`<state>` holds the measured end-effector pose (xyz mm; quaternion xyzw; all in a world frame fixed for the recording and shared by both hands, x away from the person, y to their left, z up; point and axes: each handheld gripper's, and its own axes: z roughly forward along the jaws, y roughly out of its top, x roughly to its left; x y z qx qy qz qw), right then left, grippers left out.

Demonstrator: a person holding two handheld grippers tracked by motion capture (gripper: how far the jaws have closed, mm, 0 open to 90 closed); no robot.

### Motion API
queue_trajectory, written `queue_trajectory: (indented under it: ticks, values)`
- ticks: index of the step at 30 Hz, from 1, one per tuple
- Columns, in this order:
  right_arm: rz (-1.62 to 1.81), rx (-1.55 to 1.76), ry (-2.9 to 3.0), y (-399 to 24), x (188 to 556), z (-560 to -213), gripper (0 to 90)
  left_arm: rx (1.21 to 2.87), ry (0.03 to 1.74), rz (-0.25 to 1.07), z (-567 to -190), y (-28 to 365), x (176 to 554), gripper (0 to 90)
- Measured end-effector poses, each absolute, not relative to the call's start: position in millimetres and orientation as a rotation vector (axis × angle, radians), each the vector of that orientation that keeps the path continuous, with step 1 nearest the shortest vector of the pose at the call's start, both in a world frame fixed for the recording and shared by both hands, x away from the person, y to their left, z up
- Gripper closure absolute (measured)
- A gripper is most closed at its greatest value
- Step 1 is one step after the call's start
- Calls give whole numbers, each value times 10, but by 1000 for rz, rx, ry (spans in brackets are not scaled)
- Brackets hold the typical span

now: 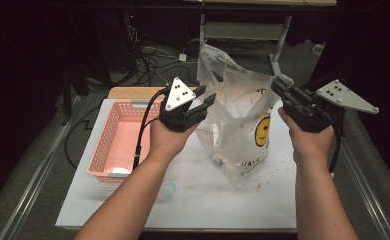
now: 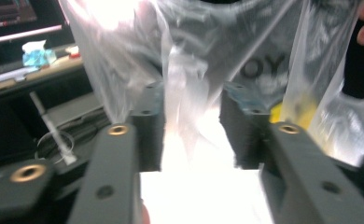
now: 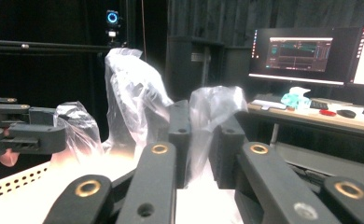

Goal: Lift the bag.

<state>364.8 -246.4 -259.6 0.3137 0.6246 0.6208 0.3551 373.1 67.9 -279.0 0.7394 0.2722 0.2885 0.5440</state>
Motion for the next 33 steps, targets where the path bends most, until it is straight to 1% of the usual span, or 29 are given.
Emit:
queue_trajectory:
  ticks: [4, 10, 15, 19, 21, 25, 27, 29, 31, 33]
  values:
    - [1597, 806, 1639, -2439, 3629, -2623, 718, 1750, 671, 689, -2824, 826, 3650, 471]
    - [1584, 795, 1649, -2392, 3543, -2658, 564, 1751, 720, 642, -2987, 1061, 3554, 397]
    - [1579, 781, 1651, -2383, 3445, -2689, 473, 1758, 740, 597, -3206, 1156, 3499, 370]
    - [1575, 765, 1667, -2403, 3366, -2749, 412, 1772, 777, 532, -3381, 1187, 3469, 332]
    - [1580, 768, 1673, -2421, 3335, -2793, 386, 1787, 792, 518, -3467, 1185, 3447, 289]
    - [1553, 774, 1702, -2452, 3300, -2920, 323, 1832, 793, 499, -3622, 1129, 3380, 238]
    - [1546, 792, 1711, -2468, 3290, -2995, 292, 1850, 802, 493, -3688, 1095, 3353, 191]
    - [1535, 806, 1723, -2488, 3285, -3075, 259, 1856, 795, 472, -3749, 1064, 3323, 181]
    - [1528, 828, 1736, -2511, 3287, -3162, 221, 1869, 787, 465, -3801, 1019, 3288, 146]
    - [1514, 864, 1746, -2535, 3281, -3257, 188, 1882, 780, 446, -3860, 970, 3261, 145]
